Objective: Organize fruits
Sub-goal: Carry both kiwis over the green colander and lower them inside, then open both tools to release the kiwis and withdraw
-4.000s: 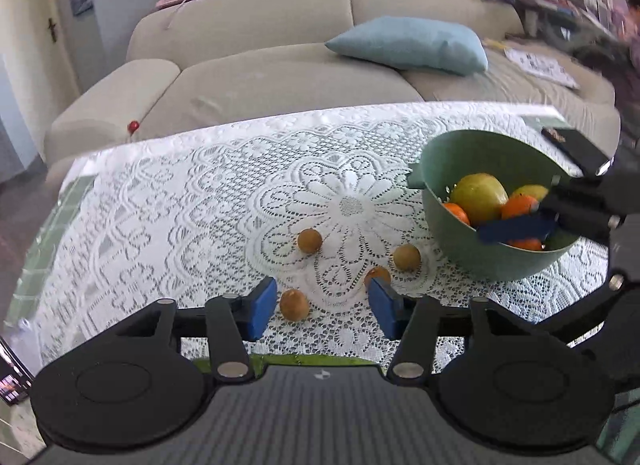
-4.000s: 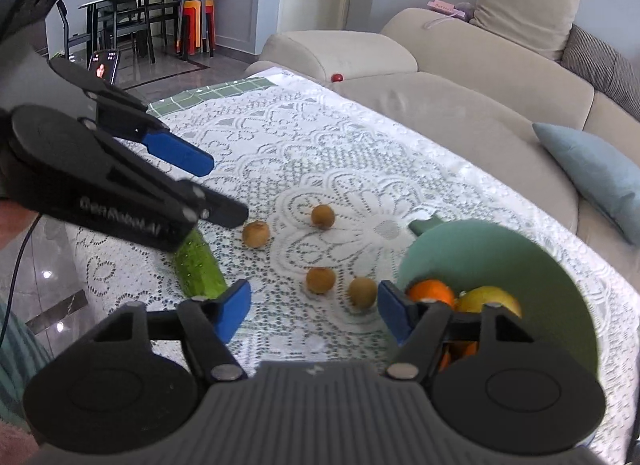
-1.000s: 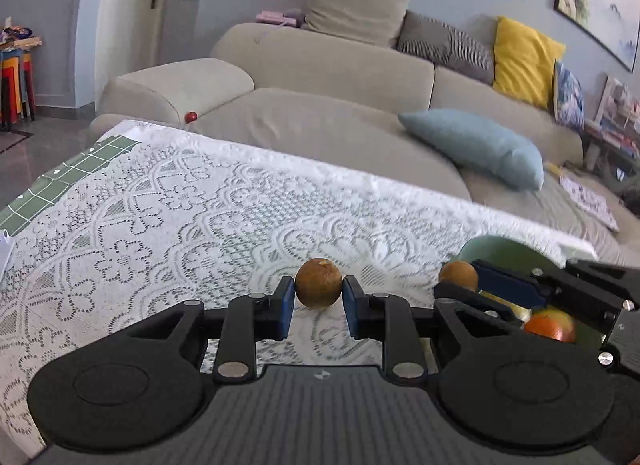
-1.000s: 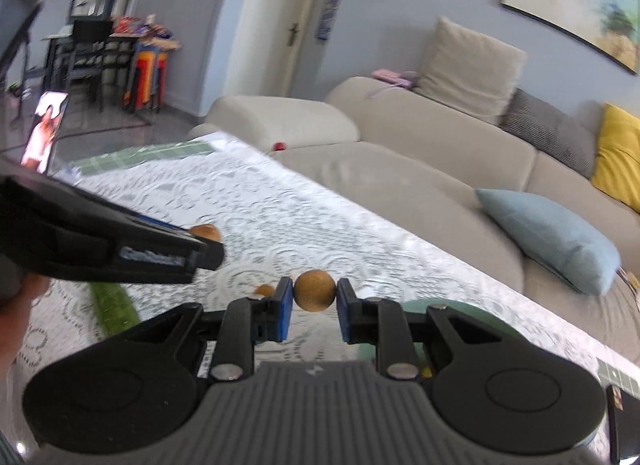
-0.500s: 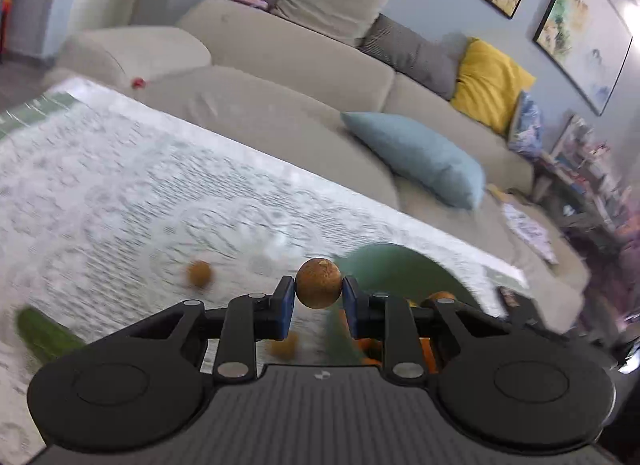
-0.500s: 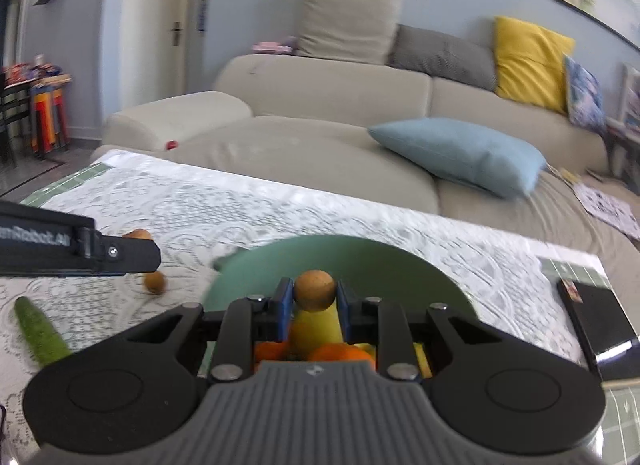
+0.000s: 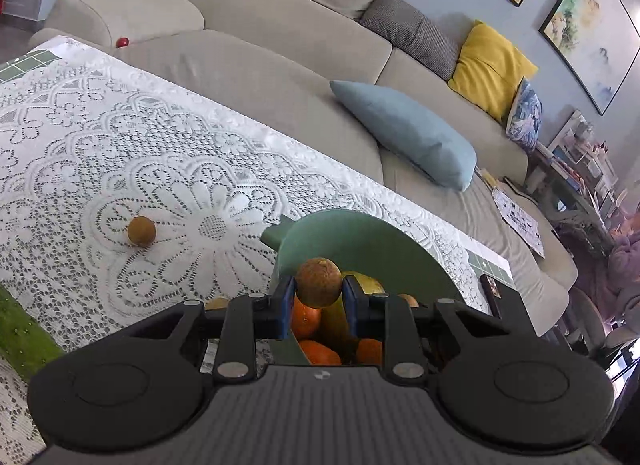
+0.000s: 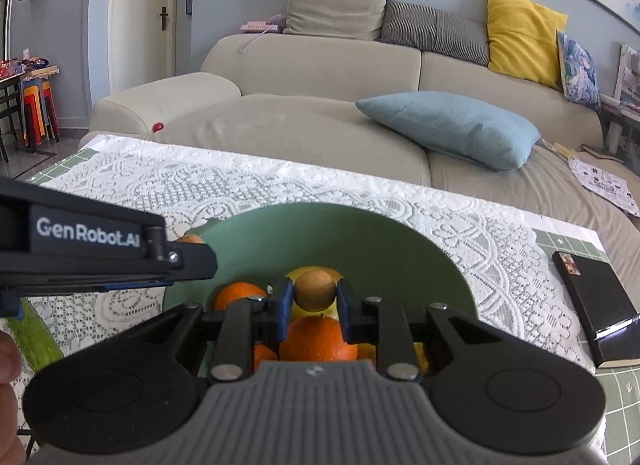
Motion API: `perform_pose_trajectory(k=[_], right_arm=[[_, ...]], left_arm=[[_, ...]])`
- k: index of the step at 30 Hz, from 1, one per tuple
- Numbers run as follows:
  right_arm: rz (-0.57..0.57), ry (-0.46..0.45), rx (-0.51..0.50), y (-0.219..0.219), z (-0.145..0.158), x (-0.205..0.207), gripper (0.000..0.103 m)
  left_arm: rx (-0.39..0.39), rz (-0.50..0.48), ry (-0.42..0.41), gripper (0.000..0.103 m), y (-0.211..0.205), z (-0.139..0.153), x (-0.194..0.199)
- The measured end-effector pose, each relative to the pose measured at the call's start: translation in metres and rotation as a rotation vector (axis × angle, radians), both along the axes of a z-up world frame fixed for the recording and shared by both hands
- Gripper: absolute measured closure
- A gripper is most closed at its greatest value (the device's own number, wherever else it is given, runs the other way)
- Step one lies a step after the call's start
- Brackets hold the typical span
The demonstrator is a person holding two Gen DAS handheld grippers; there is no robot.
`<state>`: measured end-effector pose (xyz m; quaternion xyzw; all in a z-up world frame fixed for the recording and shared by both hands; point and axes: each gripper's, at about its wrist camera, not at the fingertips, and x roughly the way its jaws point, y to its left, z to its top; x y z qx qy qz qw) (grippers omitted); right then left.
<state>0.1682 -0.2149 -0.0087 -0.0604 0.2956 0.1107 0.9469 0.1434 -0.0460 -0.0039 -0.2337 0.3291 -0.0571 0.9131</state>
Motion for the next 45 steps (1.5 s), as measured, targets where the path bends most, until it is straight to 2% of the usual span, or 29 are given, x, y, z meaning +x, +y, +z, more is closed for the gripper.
perform_pose_trajectory(k=[20, 29, 32, 36, 40, 45], right_arm=[[0.028, 0.022, 0.015, -0.002, -0.007, 0.006, 0.083], [0.030, 0.017, 0.016, -0.001, -0.007, 0.005, 0.082], [0.031, 0.007, 0.013, -0.001, -0.007, 0.004, 0.070], [0.031, -0.008, 0.006, 0.000, -0.006, 0.001, 0.068], [0.029, -0.018, 0.012, -0.001, -0.005, 0.000, 0.058], [0.037, -0.048, 0.006, 0.003, -0.003, -0.005, 0.049]], left_arm=[[0.018, -0.059, 0.044, 0.074, -0.011, -0.008, 0.010], [0.007, -0.074, 0.047, 0.065, -0.009, -0.008, 0.011], [-0.009, -0.088, 0.040, 0.058, -0.009, -0.007, 0.009], [0.002, -0.090, 0.028, 0.053, -0.010, -0.003, 0.007], [-0.003, -0.087, 0.013, 0.048, -0.005, 0.001, 0.005], [0.007, -0.080, -0.003, 0.045, 0.003, 0.008, 0.000]])
